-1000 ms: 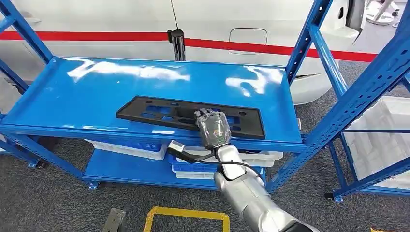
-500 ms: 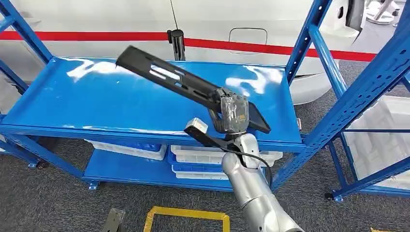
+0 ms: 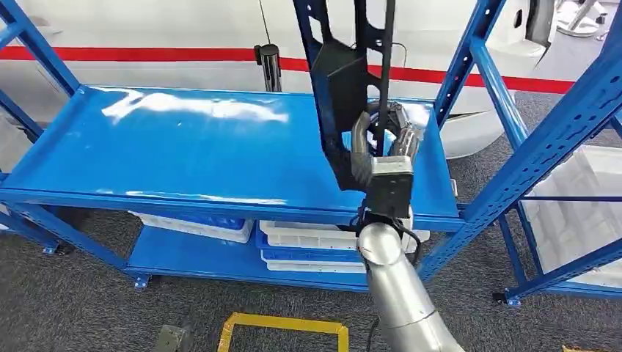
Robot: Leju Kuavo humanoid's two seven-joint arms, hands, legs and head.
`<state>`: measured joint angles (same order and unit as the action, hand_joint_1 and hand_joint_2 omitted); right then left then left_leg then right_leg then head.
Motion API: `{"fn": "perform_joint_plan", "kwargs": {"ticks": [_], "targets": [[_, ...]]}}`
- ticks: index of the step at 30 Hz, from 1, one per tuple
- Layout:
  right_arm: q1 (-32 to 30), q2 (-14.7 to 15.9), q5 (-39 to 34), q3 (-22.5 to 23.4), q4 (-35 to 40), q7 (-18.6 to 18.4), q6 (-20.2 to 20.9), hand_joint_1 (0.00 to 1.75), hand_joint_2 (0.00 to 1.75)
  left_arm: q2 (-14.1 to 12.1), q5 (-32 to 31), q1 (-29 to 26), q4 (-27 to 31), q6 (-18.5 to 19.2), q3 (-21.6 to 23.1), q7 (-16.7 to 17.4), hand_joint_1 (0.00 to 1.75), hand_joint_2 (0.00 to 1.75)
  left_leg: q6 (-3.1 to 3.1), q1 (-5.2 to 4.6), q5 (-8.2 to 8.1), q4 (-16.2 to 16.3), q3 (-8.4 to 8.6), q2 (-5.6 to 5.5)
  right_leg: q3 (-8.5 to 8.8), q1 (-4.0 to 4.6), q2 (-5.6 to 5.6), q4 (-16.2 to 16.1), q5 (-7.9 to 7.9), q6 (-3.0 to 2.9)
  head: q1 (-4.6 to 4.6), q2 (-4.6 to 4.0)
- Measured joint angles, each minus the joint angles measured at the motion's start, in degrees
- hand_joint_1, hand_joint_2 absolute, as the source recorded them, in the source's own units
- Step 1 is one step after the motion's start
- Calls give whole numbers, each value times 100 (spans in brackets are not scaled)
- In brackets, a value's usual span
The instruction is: Take the parts from the cabinet and place them on the table.
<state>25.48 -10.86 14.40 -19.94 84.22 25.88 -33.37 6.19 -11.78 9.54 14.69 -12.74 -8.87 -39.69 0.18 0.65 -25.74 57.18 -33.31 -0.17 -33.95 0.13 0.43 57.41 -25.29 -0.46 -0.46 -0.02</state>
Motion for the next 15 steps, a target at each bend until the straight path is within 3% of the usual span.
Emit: {"fn": "perform_joint_plan", "kwargs": {"ticks": [7, 15], "targets": [[-496, 590, -513, -431, 1329, 92, 500, 175, 175, -26, 46, -140, 35, -145, -26, -35, 0, 175, 7, -1, -6, 0, -1, 3, 0, -2, 0, -1, 0, 0, 0, 0], [-860, 1086, -723, -942, 1973, 286, 710, 175, 175, -39, 240, -192, 31, -431, -101, -37, 0, 175, 7, 1, -6, -1, -2, 3, 0, 0, -1, 0, 0, 0, -2, 0]]}}
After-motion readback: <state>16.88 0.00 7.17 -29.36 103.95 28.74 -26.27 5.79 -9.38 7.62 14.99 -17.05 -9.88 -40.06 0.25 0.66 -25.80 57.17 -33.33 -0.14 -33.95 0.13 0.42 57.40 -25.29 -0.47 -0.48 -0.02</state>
